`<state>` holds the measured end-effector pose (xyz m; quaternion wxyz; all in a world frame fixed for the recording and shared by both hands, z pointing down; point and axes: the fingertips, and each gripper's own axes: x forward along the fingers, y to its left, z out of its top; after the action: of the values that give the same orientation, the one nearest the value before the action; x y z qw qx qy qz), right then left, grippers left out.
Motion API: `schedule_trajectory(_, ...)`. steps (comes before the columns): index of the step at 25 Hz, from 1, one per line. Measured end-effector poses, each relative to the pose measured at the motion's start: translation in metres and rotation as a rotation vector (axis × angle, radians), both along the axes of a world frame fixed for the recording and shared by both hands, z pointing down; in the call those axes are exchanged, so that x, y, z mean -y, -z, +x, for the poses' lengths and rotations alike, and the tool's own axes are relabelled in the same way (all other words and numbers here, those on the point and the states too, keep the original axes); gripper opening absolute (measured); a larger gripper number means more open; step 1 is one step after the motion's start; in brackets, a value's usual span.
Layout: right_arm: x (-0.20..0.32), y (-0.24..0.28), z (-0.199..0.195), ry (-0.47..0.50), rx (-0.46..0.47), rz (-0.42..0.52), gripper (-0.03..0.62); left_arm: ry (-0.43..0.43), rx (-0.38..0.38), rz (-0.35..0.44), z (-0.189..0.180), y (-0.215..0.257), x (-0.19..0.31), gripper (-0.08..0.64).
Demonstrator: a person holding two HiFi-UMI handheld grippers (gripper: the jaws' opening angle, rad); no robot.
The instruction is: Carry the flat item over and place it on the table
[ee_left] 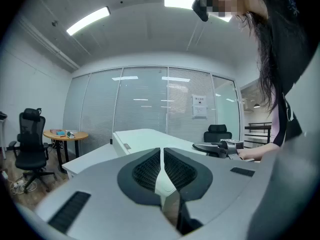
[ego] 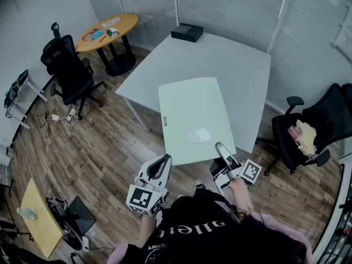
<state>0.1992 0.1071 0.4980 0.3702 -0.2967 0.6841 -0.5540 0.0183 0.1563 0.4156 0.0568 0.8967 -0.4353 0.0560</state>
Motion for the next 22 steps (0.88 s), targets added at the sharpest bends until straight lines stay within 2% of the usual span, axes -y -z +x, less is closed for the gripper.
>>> schedule_trajectory(22, 0.031, -0.013, 0.001, 0.047, 0.004, -0.026, 0.291, 0.018, 0.001, -0.018, 0.011, -0.007, 0.023, 0.04)
